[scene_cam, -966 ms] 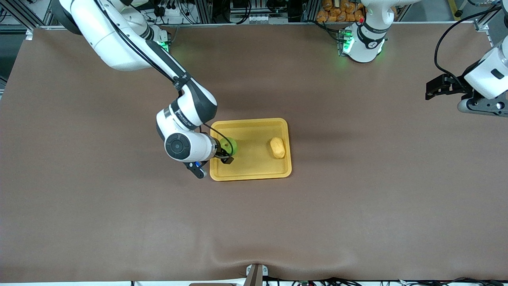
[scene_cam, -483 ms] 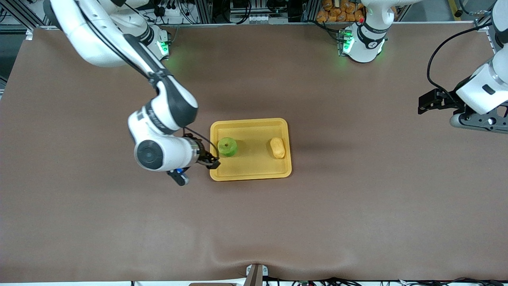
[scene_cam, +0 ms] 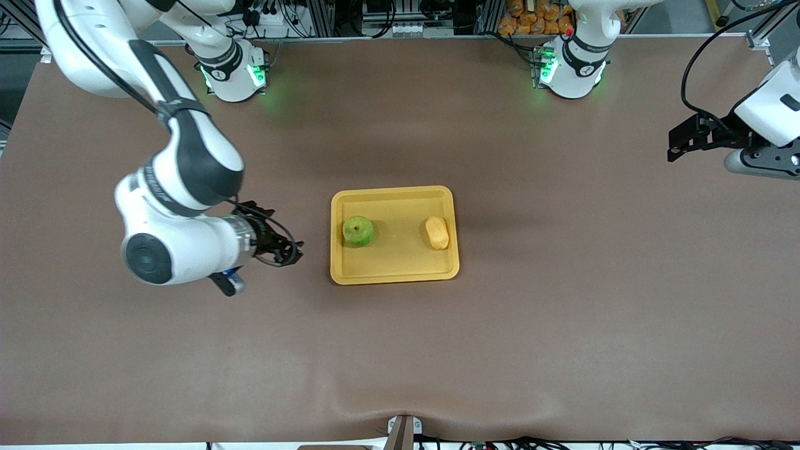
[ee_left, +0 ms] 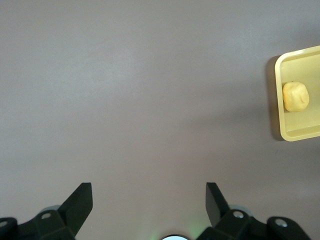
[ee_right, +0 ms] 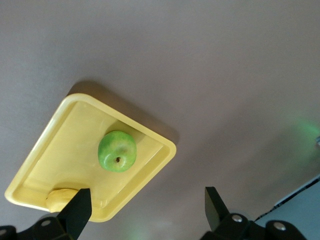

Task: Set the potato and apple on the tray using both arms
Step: 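Open the right gripper and withdraw it from the tray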

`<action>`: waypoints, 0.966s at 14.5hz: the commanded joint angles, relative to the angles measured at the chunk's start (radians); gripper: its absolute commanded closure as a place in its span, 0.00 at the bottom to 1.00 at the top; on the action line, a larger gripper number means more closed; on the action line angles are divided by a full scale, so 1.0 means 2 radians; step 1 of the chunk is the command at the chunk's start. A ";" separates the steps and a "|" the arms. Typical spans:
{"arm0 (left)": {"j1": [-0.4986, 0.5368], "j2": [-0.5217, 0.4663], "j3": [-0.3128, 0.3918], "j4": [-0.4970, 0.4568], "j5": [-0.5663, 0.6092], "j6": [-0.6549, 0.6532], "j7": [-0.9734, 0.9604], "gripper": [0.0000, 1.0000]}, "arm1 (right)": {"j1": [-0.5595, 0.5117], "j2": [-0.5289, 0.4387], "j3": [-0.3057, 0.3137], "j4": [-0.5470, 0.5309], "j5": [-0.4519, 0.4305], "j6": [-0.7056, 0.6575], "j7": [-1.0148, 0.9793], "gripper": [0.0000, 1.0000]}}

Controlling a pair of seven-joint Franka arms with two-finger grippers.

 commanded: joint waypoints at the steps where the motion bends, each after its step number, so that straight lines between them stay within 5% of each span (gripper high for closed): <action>1: 0.003 -0.013 -0.001 0.001 -0.010 -0.008 0.000 0.00 | -0.028 -0.012 0.019 0.031 -0.004 -0.045 0.002 0.00; 6: -0.030 -0.014 0.022 -0.001 -0.010 -0.013 -0.002 0.00 | -0.001 -0.060 -0.021 0.054 -0.031 -0.060 -0.060 0.00; 9: -0.081 -0.013 0.075 -0.001 -0.010 -0.014 -0.002 0.00 | 0.045 -0.102 -0.135 0.054 -0.025 -0.071 -0.207 0.00; 14: -0.081 -0.008 0.079 0.003 -0.010 -0.010 -0.001 0.00 | 0.016 -0.125 -0.145 0.062 -0.031 -0.092 -0.304 0.00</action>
